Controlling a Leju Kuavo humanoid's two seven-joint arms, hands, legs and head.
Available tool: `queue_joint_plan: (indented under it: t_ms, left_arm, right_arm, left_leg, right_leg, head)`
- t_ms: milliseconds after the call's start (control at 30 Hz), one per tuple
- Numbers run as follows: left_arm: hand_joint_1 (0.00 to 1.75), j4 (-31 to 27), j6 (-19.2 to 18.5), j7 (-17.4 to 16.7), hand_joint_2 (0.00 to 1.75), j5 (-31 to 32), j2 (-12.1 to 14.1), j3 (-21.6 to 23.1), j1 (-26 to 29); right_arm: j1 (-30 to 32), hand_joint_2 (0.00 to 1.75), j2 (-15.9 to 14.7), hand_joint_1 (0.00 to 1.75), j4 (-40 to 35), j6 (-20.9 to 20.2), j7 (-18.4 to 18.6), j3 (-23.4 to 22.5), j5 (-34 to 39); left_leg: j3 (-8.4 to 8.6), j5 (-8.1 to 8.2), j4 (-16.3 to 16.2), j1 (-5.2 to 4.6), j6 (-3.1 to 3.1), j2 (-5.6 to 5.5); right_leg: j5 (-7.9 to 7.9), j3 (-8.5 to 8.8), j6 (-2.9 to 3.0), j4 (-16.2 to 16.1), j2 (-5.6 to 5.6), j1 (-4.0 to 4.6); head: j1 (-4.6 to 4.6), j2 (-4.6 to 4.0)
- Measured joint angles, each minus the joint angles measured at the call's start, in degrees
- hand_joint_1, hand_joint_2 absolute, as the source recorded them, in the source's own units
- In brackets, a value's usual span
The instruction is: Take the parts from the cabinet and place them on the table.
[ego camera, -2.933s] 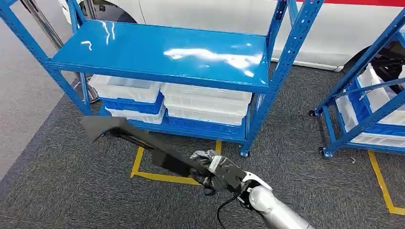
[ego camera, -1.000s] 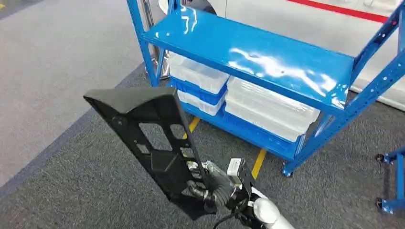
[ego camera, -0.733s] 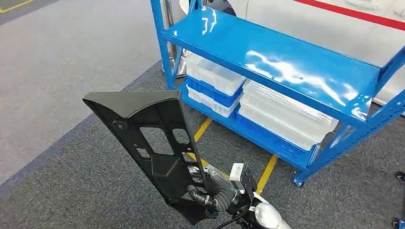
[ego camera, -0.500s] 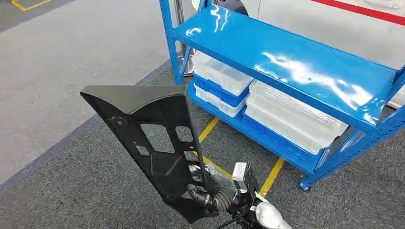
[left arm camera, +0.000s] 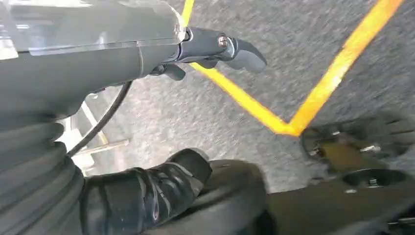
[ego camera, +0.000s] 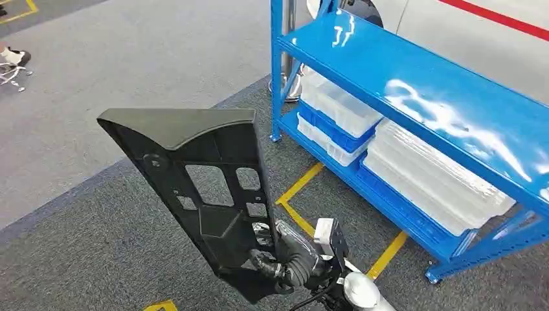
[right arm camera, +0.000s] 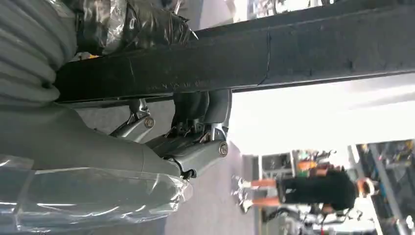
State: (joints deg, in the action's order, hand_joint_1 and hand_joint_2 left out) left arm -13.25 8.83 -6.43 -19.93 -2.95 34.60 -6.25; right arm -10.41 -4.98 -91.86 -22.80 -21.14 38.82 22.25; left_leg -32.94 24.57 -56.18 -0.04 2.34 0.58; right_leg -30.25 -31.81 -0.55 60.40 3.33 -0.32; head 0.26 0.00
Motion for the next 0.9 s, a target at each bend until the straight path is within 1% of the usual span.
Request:
queue_joint_plan:
  t_ms: [33,67,100,133,167,200,233,267,300,333,367,400,433,467,500,533,567,600,633,667,700,733,767,800,833,900]
  left_arm:
    - [0.00,0.00,-0.02,-0.26,1.75,0.22,0.00,0.00,-0.32]
    - [0.00,0.00,-0.09,-0.50,1.75,0.35,-0.02,0.00,-0.70]
    - [0.00,0.00,-0.09,-0.77,1.75,0.35,-0.02,0.00,-0.95]
    - [0.00,0.00,-0.11,-0.85,1.75,0.35,0.00,0.00,-1.08]
    - [0.00,0.00,-0.09,-0.90,1.75,0.41,0.00,0.00,-1.13]
    - [0.00,0.00,-0.07,-0.94,1.75,0.52,0.00,0.00,-1.13]
    - [0.00,-0.02,0.11,-0.94,1.75,0.72,-0.02,0.00,-1.14]
    - [0.00,-0.02,0.24,-0.94,1.75,1.03,-0.04,0.00,-1.17]
    - [0.00,-0.02,0.28,-0.90,1.75,1.18,-0.13,0.00,-1.14]
    - [0.00,-0.02,0.39,-0.79,1.75,1.57,-0.15,0.04,-1.31]
    - [0.00,-0.02,0.46,-0.72,1.75,1.73,-0.18,0.11,-1.20]
    - [0.00,-0.02,0.50,-0.66,1.75,1.90,-0.22,0.22,-0.94]
    - [0.00,-0.02,0.57,-0.59,1.75,2.10,-0.26,0.33,-0.70]
    - [0.00,-0.02,0.72,-0.59,1.75,2.16,-0.24,0.37,-0.62]
    - [0.00,-0.02,1.01,-0.59,1.75,2.21,-0.46,0.39,-0.56]
    - [0.00,-0.02,1.05,-0.59,1.75,2.21,-0.63,0.44,-0.73]
    - [0.00,-0.02,1.09,-0.59,1.75,2.23,-0.66,0.46,-0.95]
    - [0.00,-0.02,1.09,-0.59,1.75,2.23,-0.68,0.55,-1.03]
    - [0.00,-0.02,1.09,-0.59,1.75,2.23,-0.68,0.68,-1.01]
    - [0.00,-0.02,1.09,-0.59,1.75,2.23,-0.68,0.81,-0.90]
    - [0.00,-0.02,1.09,-0.59,1.75,2.23,-0.68,0.90,-0.79]
    - [0.00,-0.02,1.05,-0.59,1.75,2.23,-0.68,0.98,-0.73]
    - [0.00,-0.02,0.98,-0.59,1.75,2.23,-0.68,1.05,-0.72]
    - [0.00,-0.02,0.98,-0.59,1.75,2.23,-0.68,1.09,-0.78]
    - [0.00,-0.02,0.96,-0.57,1.75,2.25,-0.68,1.11,-0.96]
    - [0.00,-0.02,0.85,-0.48,1.75,2.23,-0.70,1.20,-0.98]
  right_arm:
    - [-0.09,1.75,0.00,1.75,-0.09,-0.20,-0.22,0.00,0.30]
    - [0.00,1.75,-0.04,1.75,-0.15,-0.28,-0.26,0.00,0.42]
    - [0.28,1.75,-0.13,1.75,-0.11,-0.31,-0.17,0.00,0.42]
    - [0.55,1.75,-0.22,1.75,-0.11,-0.37,-0.17,0.00,0.46]
    - [0.69,1.75,-0.26,1.75,-0.11,-0.39,-0.17,0.00,0.46]
    - [0.79,1.75,-0.28,1.75,-0.11,-0.35,-0.17,0.00,0.44]
    - [0.87,1.75,-0.33,1.75,-0.17,-0.15,-0.28,0.00,0.46]
    - [0.94,1.75,-0.37,1.75,-0.26,0.06,-0.37,-0.02,0.44]
    - [1.05,1.75,-0.46,1.75,-0.33,0.35,-0.41,-0.02,0.35]
    - [1.38,1.75,-0.50,1.75,-0.53,0.57,-0.52,-0.04,0.22]
    - [1.76,1.75,-0.68,1.75,-0.72,0.72,-0.57,-0.13,0.11]
    - [2.01,1.75,-0.70,1.75,-0.81,0.92,-0.63,-0.26,0.00]
    - [2.10,1.75,-0.72,1.75,-0.96,1.09,-0.66,-0.35,-0.13]
    - [2.14,1.75,-0.72,1.75,-1.12,1.22,-0.68,-0.39,-0.18]
    - [2.20,1.75,-0.72,1.75,-1.29,1.27,-0.68,-0.44,-0.22]
    - [2.27,1.75,-0.72,1.75,-1.44,1.27,-0.77,-0.50,-0.22]
    - [2.43,1.75,-0.74,1.75,-1.62,1.27,-0.79,-0.50,-0.24]
    - [2.62,1.75,-0.79,1.75,-1.62,1.29,-0.76,-0.52,-0.28]
    - [2.81,1.75,-0.81,1.75,-1.62,1.29,-0.72,-0.52,-0.31]
    - [2.93,1.75,-0.81,1.75,-1.62,1.31,-0.72,-0.52,-0.31]
    - [2.94,1.75,-0.81,1.75,-1.62,1.31,-0.72,-0.52,-0.31]
    - [2.93,1.75,-0.81,1.75,-1.64,1.31,-0.72,-0.55,-0.33]
    - [2.93,1.75,-0.81,1.75,-1.77,1.31,-0.72,-0.59,-0.33]
    - [2.93,1.75,-0.81,1.75,-1.90,1.31,-0.72,-0.63,-0.35]
    - [2.95,1.75,-0.81,1.75,-1.97,1.31,-0.74,-0.68,-0.35]
    - [2.98,1.75,-0.87,1.75,-2.08,1.31,-0.74,-0.79,-0.35]
  left_leg:
    - [-0.12,-0.27,-0.01,0.06,0.35,-0.39]
    - [-0.27,-0.27,-0.05,0.06,0.37,-1.02]
    - [-0.44,-0.28,-0.16,0.05,0.37,-1.80]
    - [-0.61,-0.28,-0.40,0.04,0.36,-2.49]
    - [-0.71,-0.27,-0.64,0.06,0.35,-3.16]
    - [-0.75,-0.18,-0.90,0.11,0.22,-3.85]
    - [-0.78,0.01,-1.38,0.19,-0.07,-4.68]
    - [-0.89,0.28,-1.98,0.30,-0.40,-5.36]
    - [-1.25,0.49,-2.36,0.41,-0.70,-5.72]
    - [-1.99,0.60,-3.45,0.19,-1.07,-6.32]
    - [-2.33,0.36,-3.11,0.20,-1.35,-6.73]
    - [-2.47,0.25,-2.99,0.35,-1.61,-7.20]
    - [-2.55,0.10,-2.87,0.46,-1.88,-7.57]
    - [-2.91,0.29,-3.18,0.51,-2.00,-8.02]
    - [-3.22,1.13,-4.38,0.16,-2.27,-5.55]
    - [-4.61,2.87,-7.29,0.15,-2.63,-3.36]
    - [-6.99,5.27,-12.13,0.25,-2.92,-1.84]
    - [-9.33,7.29,-16.96,0.32,-3.04,-1.21]
    - [-10.95,8.23,-20.27,0.35,-3.09,-0.94]
    - [-11.34,7.83,-20.99,0.35,-3.02,-0.89]
    - [-10.24,6.15,-18.78,0.33,-2.83,-0.88]
    - [-7.74,3.69,-14.21,0.28,-2.49,-0.78]
    - [-4.48,1.18,-8.35,0.08,-1.92,0.04]
    - [-2.02,0.39,-3.55,-0.46,-1.23,2.52]
    - [-1.71,1.28,-2.82,-1.06,-0.75,4.00]
    - [-1.77,0.95,-2.52,-1.31,-0.51,2.84]
  right_leg:
    - [-2.36,-1.75,0.02,3.71,-1.98,-0.10]
    - [-4.65,-3.96,-0.01,8.33,-2.83,-0.12]
    - [-6.37,-6.14,-0.08,12.71,-3.11,-0.11]
    - [-6.70,-7.51,-0.17,15.19,-3.20,-0.10]
    - [-5.61,-7.52,-0.25,14.89,-3.21,-0.13]
    - [-3.64,-6.44,-0.29,12.47,-3.25,-0.25]
    - [-0.47,-4.02,-0.38,7.28,-3.64,-0.48]
    - [2.10,-1.58,-0.48,2.17,-4.74,-0.77]
    - [1.53,-0.69,-0.49,0.34,-6.92,-1.01]
    - [1.40,-1.04,-0.33,-0.24,-8.11,-0.96]
    - [1.49,-1.22,-0.07,0.12,-7.17,-0.85]
    - [1.53,-1.26,0.27,0.15,-6.97,-0.55]
    - [1.65,-1.20,0.61,0.11,-6.43,-0.47]
    - [1.88,-1.03,1.12,-0.38,-5.59,-1.10]
    - [1.91,-0.76,1.46,-0.60,-5.05,-0.97]
    - [1.91,-0.70,1.65,-0.67,-4.28,-0.88]
    - [1.85,-0.74,1.76,-0.66,-3.38,-0.67]
    - [1.76,-0.75,1.89,-0.65,-2.50,-0.50]
    - [1.69,-0.75,1.97,-0.63,-1.70,-0.40]
    - [1.64,-0.72,1.96,-0.63,-1.04,-0.33]
    - [1.55,-0.65,1.97,-0.63,-0.35,-0.23]
    - [1.46,-0.50,1.98,-0.64,0.29,-0.12]
    - [1.34,-0.30,1.98,-0.69,0.93,0.01]
    - [1.26,-0.09,1.92,-0.74,1.40,0.04]
    - [1.12,-0.06,1.63,-0.84,1.97,0.39]
    - [1.12,-0.02,1.13,-0.96,2.85,0.16]
  head:
    - [-0.05,0.00]
    - [-0.04,0.00]
    - [-0.06,0.00]
    - [-0.07,0.00]
    - [-0.07,0.00]
    - [-0.04,0.00]
    - [-0.05,0.00]
    - [-0.04,0.00]
    - [-0.04,0.00]
    - [-0.09,0.00]
    - [-0.09,0.00]
    - [-0.07,0.00]
    - [-0.07,0.00]
    - [-0.09,0.00]
    - [-0.17,0.00]
    - [-0.50,0.00]
    - [-0.46,0.00]
    - [-0.46,0.00]
    - [-0.48,0.00]
    - [-0.46,0.00]
    - [-0.48,0.00]
    - [-0.46,0.00]
    - [-0.48,0.00]
    - [-0.46,0.00]
    - [-0.46,0.00]
    - [-0.46,0.00]
